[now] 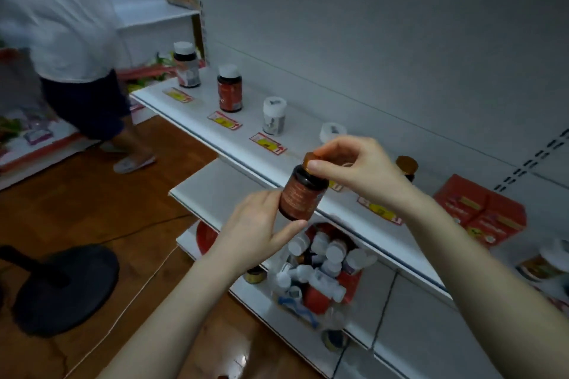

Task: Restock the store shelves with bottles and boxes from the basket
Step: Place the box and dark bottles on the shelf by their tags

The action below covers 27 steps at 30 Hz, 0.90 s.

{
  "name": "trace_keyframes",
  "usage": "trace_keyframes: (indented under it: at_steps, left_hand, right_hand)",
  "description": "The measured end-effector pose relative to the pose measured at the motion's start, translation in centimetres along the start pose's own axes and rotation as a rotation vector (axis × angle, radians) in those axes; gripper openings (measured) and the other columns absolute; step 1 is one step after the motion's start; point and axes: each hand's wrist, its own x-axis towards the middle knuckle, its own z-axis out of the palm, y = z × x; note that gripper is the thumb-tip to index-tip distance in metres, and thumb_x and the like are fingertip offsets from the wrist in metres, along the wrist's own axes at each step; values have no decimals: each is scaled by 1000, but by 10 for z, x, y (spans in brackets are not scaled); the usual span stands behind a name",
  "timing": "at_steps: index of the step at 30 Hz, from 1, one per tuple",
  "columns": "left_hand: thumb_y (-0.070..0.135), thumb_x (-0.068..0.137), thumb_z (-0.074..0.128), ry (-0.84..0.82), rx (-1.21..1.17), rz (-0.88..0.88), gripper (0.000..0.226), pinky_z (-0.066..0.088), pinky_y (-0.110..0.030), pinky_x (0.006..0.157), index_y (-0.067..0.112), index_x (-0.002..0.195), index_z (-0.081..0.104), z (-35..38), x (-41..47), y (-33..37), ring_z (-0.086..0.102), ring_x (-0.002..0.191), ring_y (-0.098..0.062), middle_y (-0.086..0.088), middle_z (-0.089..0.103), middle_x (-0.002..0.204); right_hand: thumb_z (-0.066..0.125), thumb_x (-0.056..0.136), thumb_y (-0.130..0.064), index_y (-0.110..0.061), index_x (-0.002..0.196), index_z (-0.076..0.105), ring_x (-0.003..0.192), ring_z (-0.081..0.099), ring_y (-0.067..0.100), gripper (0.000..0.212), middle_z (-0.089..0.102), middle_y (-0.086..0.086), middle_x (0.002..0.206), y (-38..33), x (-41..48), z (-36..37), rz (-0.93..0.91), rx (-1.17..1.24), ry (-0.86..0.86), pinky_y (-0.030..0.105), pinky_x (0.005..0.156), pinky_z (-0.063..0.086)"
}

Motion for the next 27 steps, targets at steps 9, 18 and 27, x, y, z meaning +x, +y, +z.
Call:
trace_keyframes:
  at_steps: [9,18,27]
  left_hand:
    - [44,88,41,-4,-4,399,57,51,-36,72,-7,101,64,54,72,6,64,79,-34,-19,66,89]
    - [38,82,41,-203,-32,540,48,53,-40,78,-2,94,64,104,81,17,63,87,-35,-20,65,93]
    - [32,76,63,-251,-4,583,40,54,-48,79,-1,99,65,129,82,16,64,95,-36,-21,66,101]
  right_hand:
    - [74,76,-26,-20,87,66,78,64,11,16,69,0,85,10,-16,-59,224,-272,514,29,74,52]
    - [67,82,-29,-12,105,63,92,54,7,29,58,-7,98,20,-4,-110,331,-522,765,14,74,40]
    - [64,83,-17,-4,107,61,106,57,21,28,61,10,115,59,28,-144,379,-516,727,26,84,44]
